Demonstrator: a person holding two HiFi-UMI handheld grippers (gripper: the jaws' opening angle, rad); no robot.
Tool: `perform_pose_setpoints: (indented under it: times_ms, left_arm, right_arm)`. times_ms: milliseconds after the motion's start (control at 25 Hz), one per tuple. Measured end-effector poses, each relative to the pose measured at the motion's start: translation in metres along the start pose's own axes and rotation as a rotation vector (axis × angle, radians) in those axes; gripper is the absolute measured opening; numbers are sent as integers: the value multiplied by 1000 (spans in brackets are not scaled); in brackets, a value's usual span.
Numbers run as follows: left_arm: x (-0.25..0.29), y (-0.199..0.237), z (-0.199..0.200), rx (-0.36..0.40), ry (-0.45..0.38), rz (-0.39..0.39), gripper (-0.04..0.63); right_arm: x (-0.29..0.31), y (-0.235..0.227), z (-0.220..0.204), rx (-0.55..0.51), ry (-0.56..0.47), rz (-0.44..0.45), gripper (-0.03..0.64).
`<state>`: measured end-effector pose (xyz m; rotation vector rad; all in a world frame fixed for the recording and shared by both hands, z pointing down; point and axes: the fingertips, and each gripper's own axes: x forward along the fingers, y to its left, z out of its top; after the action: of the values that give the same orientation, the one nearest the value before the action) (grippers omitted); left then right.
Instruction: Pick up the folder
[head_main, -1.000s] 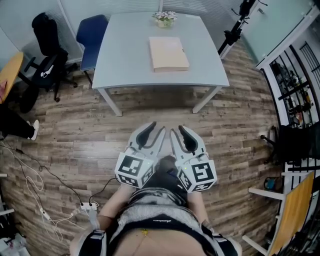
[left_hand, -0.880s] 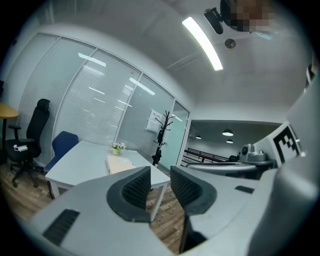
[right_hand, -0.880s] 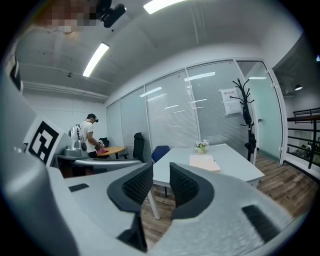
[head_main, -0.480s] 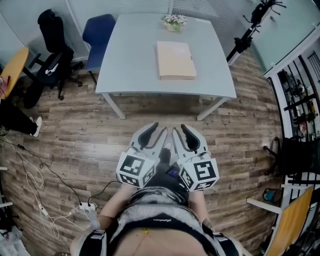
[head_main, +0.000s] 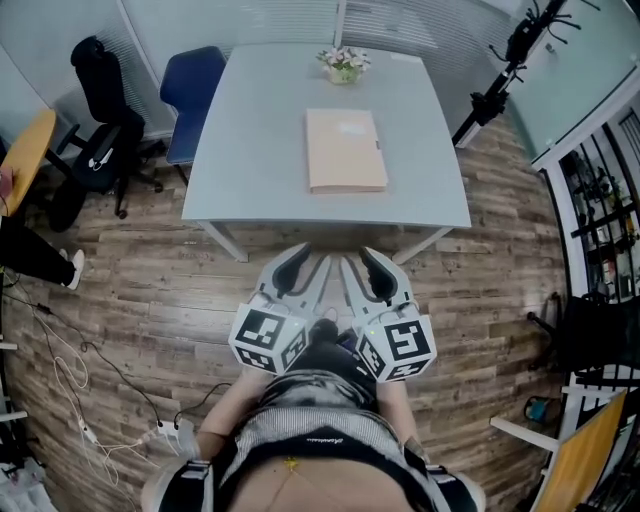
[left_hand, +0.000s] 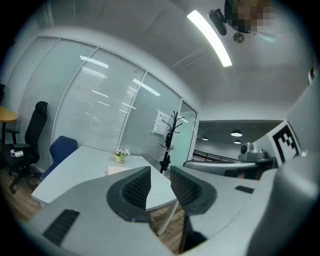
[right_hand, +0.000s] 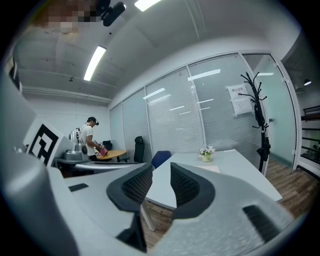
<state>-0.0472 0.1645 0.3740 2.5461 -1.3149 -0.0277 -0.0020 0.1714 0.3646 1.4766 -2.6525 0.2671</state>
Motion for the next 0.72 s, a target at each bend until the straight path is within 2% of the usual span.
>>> perform_pose_setpoints:
  times_ms: [720]
  left_arm:
    - [123,30,18,-35,-9,44,95]
  right_arm:
    - [75,-93,20,-16,23,57,121]
